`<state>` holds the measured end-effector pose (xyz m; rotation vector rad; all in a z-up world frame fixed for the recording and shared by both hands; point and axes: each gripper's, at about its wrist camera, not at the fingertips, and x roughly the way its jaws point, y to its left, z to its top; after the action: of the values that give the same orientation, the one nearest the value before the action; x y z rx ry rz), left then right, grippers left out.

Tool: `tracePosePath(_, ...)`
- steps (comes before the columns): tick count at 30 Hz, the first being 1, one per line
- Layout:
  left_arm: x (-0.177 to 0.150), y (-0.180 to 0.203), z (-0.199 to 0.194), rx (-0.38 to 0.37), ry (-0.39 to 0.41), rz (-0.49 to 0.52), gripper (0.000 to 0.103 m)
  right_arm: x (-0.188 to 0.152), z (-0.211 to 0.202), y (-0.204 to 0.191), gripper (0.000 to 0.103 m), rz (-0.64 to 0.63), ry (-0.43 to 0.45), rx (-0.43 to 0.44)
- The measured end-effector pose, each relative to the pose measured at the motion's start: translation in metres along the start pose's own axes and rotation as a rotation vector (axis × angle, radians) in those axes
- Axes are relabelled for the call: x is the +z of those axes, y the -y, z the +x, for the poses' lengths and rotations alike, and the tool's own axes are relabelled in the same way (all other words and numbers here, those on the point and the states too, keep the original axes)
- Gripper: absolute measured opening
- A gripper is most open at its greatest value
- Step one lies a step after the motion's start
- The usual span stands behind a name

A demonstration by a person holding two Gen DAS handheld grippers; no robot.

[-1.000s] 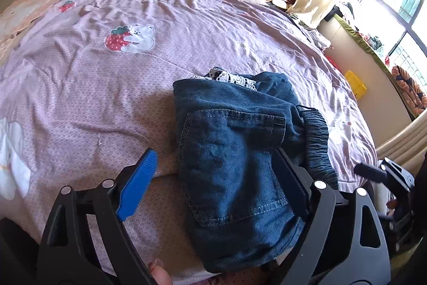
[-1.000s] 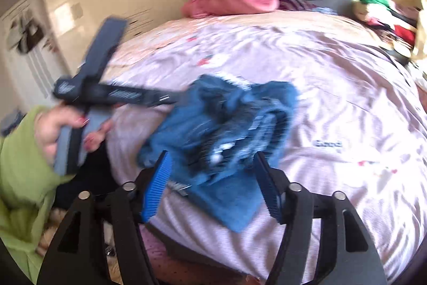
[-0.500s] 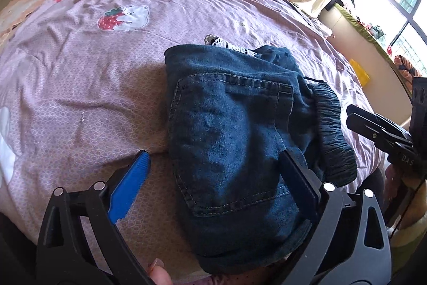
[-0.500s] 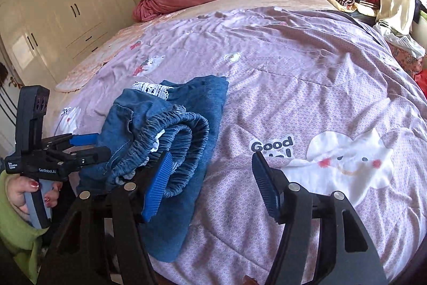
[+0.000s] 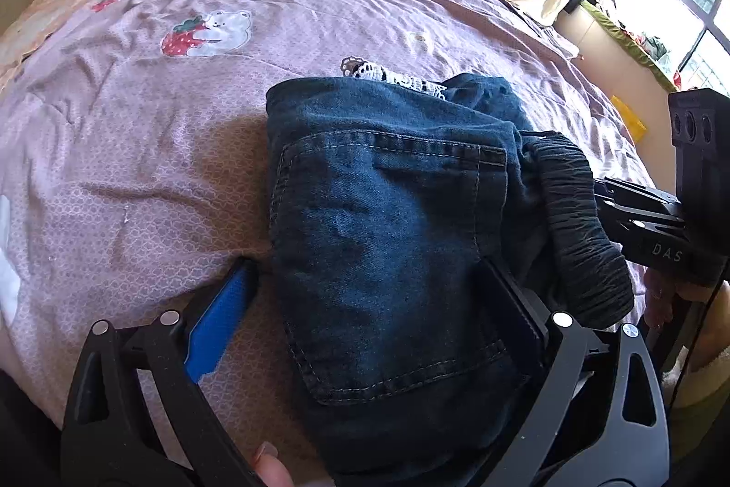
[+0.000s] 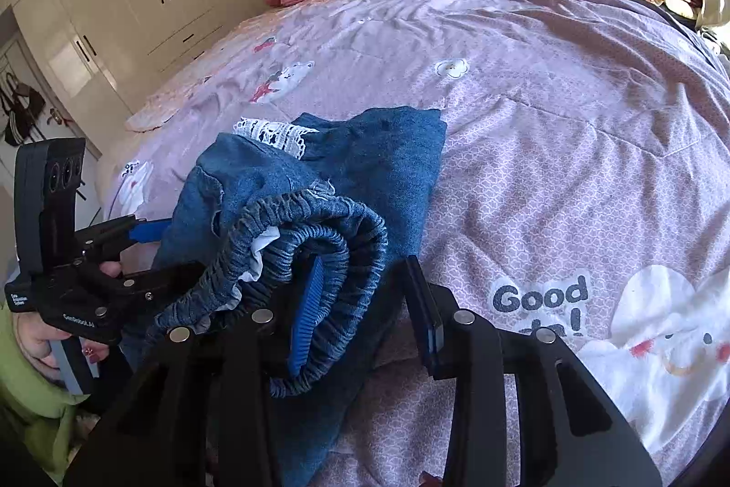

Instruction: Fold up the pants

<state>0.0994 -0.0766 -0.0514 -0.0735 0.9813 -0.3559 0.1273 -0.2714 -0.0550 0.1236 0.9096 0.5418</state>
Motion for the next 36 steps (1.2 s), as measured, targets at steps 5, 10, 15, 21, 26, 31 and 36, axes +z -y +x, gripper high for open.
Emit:
tracePosePath(5, 0.001, 0.005, 0.002, -0.008, 0.000, 0.005, 0.086, -0.001, 0.004, 0.006, 0.035, 0.026, 0.003, 0.042)
tracePosePath(10, 0.002, 0.006, 0.006, -0.006, 0.004, -0.010, 0.084, 0.004, 0.009, 0.007, 0.037, 0.020, 0.006, 0.057)
tracePosePath(15, 0.003, 0.007, 0.007, -0.002, 0.008, -0.010, 0.068, 0.000, 0.011, 0.003, 0.024, 0.018, 0.035, 0.088)
tracePosePath(21, 0.004, 0.010, -0.001, 0.014, 0.026, 0.003, 0.047, -0.004, -0.002, -0.013, 0.018, -0.017, 0.104, 0.073)
tracePosePath(26, 0.003, 0.011, -0.014, 0.017, 0.067, 0.021, 0.045, -0.003, -0.004, -0.017, 0.018, -0.020, 0.106, 0.044)
tracePosePath(31, 0.004, 0.004, -0.004, -0.017, 0.035, 0.002, 0.048, -0.006, 0.003, -0.008, 0.038, 0.021, 0.071, -0.026)
tracePosePath(36, 0.004, 0.001, 0.000, -0.036, 0.031, -0.015, 0.043, -0.009, 0.008, 0.002, 0.047, 0.069, 0.066, 0.010)
